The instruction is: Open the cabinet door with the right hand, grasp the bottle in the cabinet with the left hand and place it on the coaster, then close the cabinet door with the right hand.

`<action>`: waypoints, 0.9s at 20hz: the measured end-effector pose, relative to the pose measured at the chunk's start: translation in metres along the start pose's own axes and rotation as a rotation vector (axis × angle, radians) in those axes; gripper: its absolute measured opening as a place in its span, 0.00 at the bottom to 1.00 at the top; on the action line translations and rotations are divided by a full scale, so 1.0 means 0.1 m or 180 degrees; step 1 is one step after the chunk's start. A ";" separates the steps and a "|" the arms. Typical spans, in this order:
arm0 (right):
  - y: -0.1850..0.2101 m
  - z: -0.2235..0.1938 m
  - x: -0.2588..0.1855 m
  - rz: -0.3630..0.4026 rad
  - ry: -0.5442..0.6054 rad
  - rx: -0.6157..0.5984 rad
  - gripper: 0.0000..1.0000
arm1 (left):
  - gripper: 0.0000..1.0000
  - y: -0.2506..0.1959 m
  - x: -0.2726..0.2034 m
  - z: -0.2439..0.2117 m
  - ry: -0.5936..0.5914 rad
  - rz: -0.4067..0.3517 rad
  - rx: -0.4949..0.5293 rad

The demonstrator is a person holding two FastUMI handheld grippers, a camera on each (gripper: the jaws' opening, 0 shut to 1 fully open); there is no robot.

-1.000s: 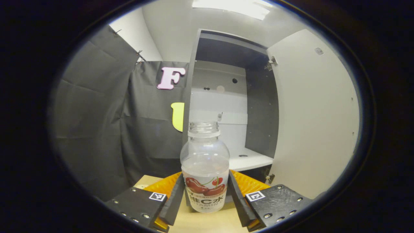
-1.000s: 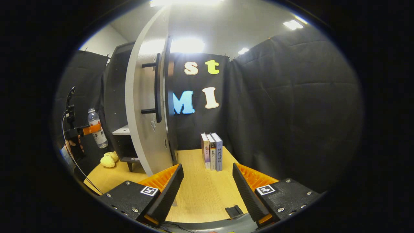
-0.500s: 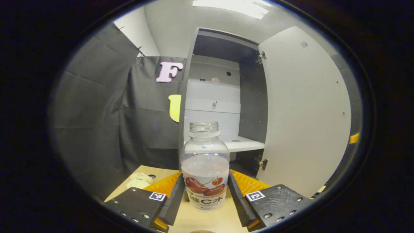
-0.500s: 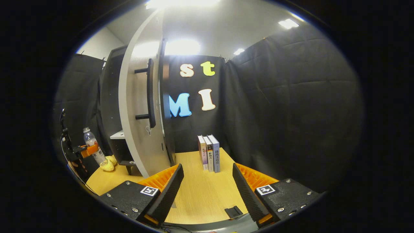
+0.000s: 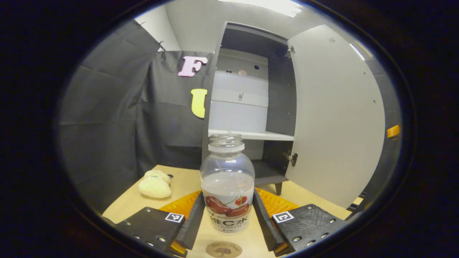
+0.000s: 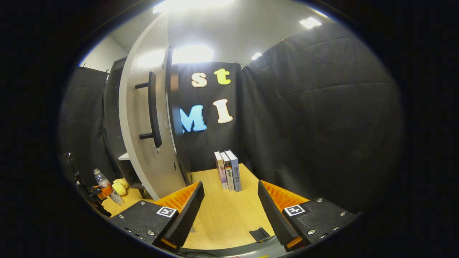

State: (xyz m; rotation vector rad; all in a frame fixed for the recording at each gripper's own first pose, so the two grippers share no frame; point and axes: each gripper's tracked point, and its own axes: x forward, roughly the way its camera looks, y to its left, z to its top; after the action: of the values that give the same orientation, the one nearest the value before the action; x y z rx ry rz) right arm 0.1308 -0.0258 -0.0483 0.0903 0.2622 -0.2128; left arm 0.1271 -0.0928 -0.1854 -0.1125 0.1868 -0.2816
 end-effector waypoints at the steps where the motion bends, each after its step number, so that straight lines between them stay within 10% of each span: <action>1: -0.01 -0.01 0.01 -0.0011 0.0018 -0.0013 0.93 | 0.72 0.01 -0.02 -0.07 0.0014 0.0010 0.0003; 18: 0.15 0.01 0.08 0.0033 0.0132 -0.0181 0.93 | 0.75 0.06 -0.19 -1.45 0.0503 0.0089 -0.0076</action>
State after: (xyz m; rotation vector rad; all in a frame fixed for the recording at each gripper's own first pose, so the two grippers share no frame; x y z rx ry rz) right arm 0.1414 -0.0132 -0.0489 0.0398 0.3089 -0.1933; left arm 0.0822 -0.0944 -0.3244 -0.1113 0.3485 -0.2604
